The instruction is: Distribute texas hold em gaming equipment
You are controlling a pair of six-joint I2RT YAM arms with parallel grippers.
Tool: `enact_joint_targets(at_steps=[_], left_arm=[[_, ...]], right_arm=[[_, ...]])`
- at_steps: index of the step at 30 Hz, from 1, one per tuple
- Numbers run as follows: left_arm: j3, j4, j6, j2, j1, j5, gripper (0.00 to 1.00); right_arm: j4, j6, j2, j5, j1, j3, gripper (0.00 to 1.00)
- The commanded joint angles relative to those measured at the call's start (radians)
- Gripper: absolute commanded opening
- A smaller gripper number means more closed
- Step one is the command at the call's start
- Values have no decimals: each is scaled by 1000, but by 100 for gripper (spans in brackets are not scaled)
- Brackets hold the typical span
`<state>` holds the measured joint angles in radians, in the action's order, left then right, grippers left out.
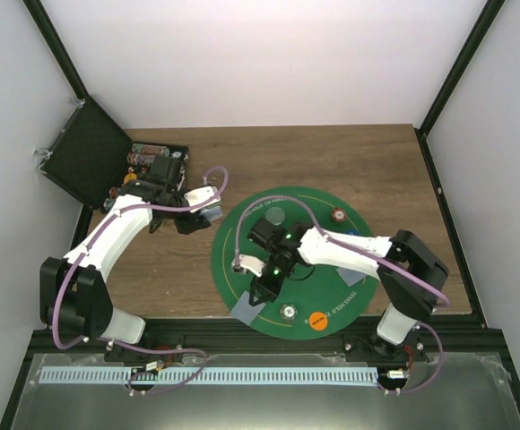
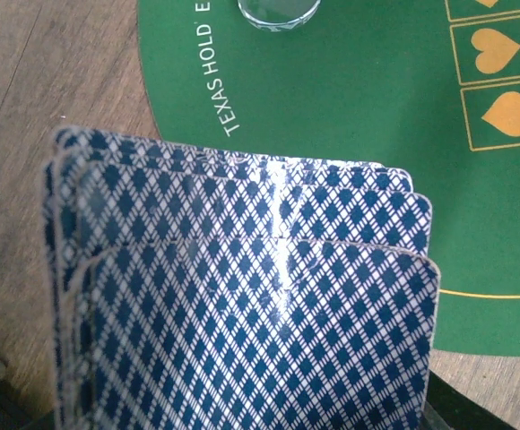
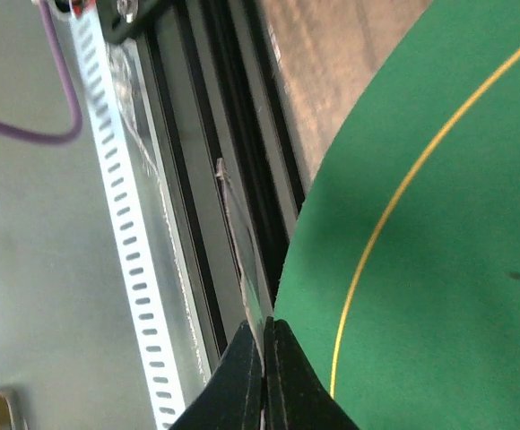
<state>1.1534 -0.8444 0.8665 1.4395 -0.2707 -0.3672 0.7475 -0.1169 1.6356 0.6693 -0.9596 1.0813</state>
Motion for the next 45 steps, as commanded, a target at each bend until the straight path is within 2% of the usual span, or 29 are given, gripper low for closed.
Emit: enact_joint_targets(at_steps=[1,13,18,25,29,32,35,39,45], left_arm=[[6,-3,-5,-19,5,-8,52],[3,-8,1,-21,5,-10,53],[6,-8,3,-19,5,-12,53],[10,-11,3,-20,5,-12,52],[10,-14,9,-19,5,-11,53],[12,-18,12,-18,5,-9,53],[17,-22,19,-17,5,-7,53],[32,-36,28,-19,5,-12,53],[64,-74,48,-20,3,-33,54]], right_arm=[[50,-108,62,-4,-54,47,2],[55,-83,182,-116,-59,69,3],[45,-63,179,-182,-59,71,11],[48,-59,176,-202,-59,78,16],[55,-47,168,-245,-59,85,27],[44,-35,143,-290,-59,99,43],[21,-16,103,-331,-58,121,53],[-21,19,28,-344,-39,141,60],[-113,116,-136,-219,82,110,70]])
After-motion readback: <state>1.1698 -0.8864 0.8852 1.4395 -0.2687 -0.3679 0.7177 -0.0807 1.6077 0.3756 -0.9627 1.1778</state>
